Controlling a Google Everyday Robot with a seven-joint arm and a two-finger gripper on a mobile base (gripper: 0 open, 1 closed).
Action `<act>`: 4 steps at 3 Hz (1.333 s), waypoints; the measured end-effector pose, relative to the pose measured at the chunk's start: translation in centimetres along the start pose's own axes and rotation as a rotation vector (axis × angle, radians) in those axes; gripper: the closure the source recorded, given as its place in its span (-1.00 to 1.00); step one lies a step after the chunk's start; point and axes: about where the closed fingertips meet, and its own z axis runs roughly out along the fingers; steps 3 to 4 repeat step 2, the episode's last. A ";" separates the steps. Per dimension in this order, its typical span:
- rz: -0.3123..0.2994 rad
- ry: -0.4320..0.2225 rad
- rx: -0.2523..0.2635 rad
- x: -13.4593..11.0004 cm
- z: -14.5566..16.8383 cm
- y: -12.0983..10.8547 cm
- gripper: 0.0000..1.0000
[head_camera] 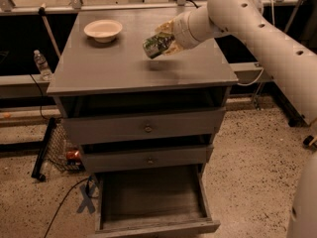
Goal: Pick green can from bottom drawer and place on counter
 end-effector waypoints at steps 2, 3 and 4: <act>0.000 -0.007 -0.005 -0.3 0.5 0.2 -1.00; 0.000 -0.007 -0.005 -0.3 0.5 0.2 -1.00; 0.000 -0.007 -0.005 -0.3 0.5 0.2 -1.00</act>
Offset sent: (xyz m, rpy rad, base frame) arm 0.0001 0.0023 -0.0022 0.0000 0.0031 0.0035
